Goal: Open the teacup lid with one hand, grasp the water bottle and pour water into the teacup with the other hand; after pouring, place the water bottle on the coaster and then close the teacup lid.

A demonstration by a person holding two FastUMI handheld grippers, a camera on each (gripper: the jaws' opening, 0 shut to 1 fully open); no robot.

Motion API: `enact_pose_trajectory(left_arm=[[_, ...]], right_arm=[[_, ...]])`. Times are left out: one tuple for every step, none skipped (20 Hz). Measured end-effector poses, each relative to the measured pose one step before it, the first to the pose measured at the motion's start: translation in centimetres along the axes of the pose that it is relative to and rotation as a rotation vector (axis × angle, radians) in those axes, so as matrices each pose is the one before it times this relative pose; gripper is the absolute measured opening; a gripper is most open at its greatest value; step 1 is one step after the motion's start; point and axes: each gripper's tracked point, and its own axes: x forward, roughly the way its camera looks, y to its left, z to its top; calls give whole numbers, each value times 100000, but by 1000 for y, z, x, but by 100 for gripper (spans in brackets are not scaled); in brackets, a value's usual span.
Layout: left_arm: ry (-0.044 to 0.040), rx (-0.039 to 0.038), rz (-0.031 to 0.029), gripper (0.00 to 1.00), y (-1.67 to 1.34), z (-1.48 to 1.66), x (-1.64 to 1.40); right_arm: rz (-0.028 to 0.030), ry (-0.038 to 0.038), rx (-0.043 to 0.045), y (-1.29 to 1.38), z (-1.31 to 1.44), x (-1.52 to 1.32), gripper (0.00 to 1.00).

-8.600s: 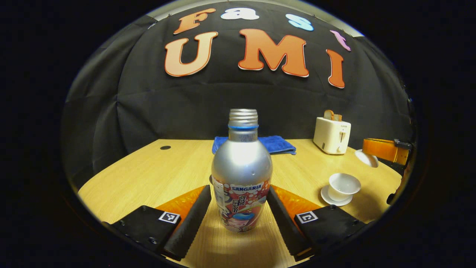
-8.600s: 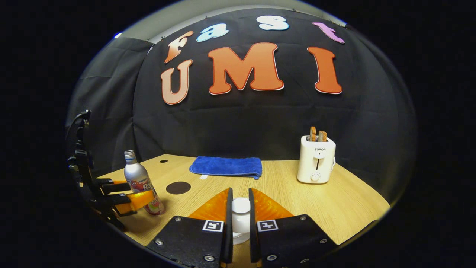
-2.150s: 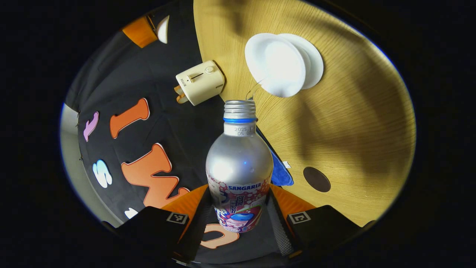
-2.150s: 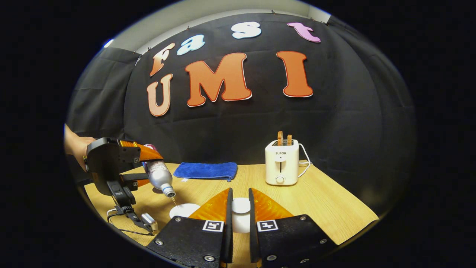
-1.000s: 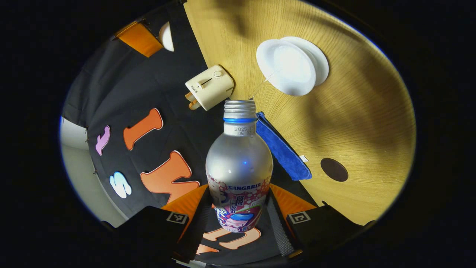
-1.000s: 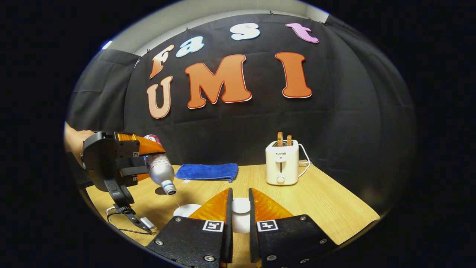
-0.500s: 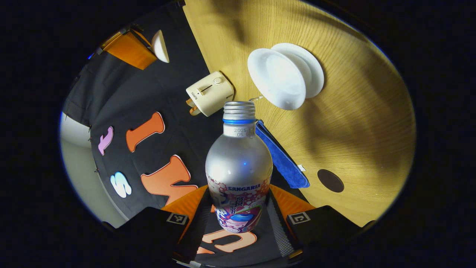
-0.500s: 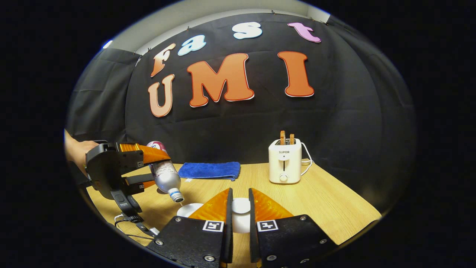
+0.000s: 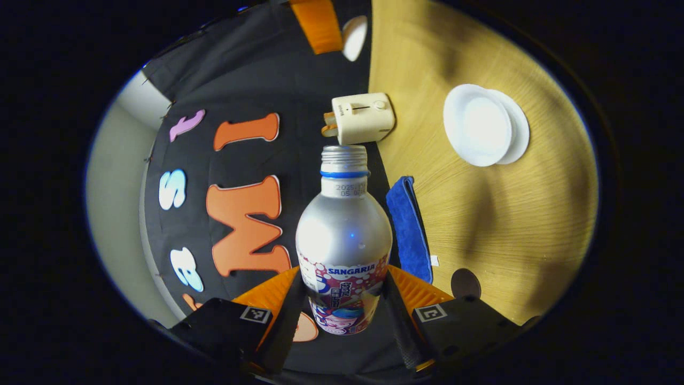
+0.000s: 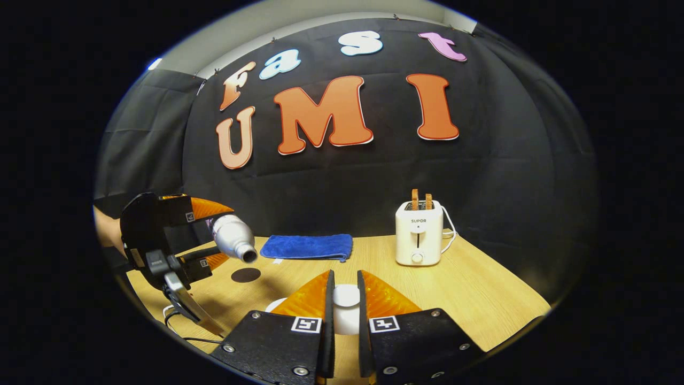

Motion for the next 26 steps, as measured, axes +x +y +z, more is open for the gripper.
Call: enact_pose_trajectory(left_arm=[[787,-5881,1738,82,304,-576,-381],[-236,-6463,3082,82,761,-519,-239],[1072,-8115,2180,84,674,-706,-137],[838,-8288,1919,83,1035,-612,121],[1172,-7562,2406,82,1392,-404,301],[1249,-6731,1439,80,933,-617,217],[1053,-6697,1547,80,1251,-667,-59],[1191,-6516,1464,82,944,-616,37],[974,-6880,1606,82,878,-307,20],[874,-7093,1745,82,778,-443,192],[1201,-6925,1333,82,943,-369,0],[1044,-6772,1594,82,881,-322,25],[1219,-6636,1243,80,504,-240,252],[1278,-6674,1047,80,460,-340,348],[1165,-6551,1022,80,229,-484,506],[1607,-5860,1163,81,300,-490,428],[1409,-5853,934,81,200,-627,563],[1939,-5337,-182,80,12,-684,477],[1751,-5380,143,81,333,-1144,682],[1686,-5164,-662,81,-149,-659,624],[1703,-4089,-349,81,-17,-702,327],[1154,-3292,-201,82,12,-376,351],[1075,-2865,230,82,-101,-248,-10],[1246,-2788,-414,82,-65,-589,7],[1145,-2540,-341,82,38,-681,97],[1382,-2046,-639,80,-156,-651,178]], right_arm=[[752,242,6,507,-16,311,18],[680,564,-699,472,-142,186,18],[66,394,-1000,330,-82,289,18],[191,649,-753,289,-162,339,18],[295,504,-264,404,-35,316,18],[855,286,-240,578,33,284,18],[830,173,-229,628,18,334,18],[1052,13,-497,681,-31,380,18],[1252,-197,-652,664,-92,378,18],[1517,-64,-591,779,-208,412,18],[779,565,-561,594,-384,520,18],[908,1257,-955,643,-719,600,18],[774,1143,-1005,564,-584,531,18],[447,1195,-1840,570,-497,417,18],[242,781,-1921,387,-432,390,18],[335,953,-1415,376,-481,343,18],[602,1078,-639,410,-468,324,18],[-77,1344,-300,277,-507,216,18],[-429,645,-294,42,-346,151,18],[-223,189,-307,82,-144,176,19],[-246,526,-620,45,-217,125,19],[-345,276,-555,9,-171,121,18],[-255,174,-63,-42,-216,86,18],[40,-39,316,68,-280,233,19],[-40,144,373,47,-290,252,19],[177,929,192,82,-457,290,18]])
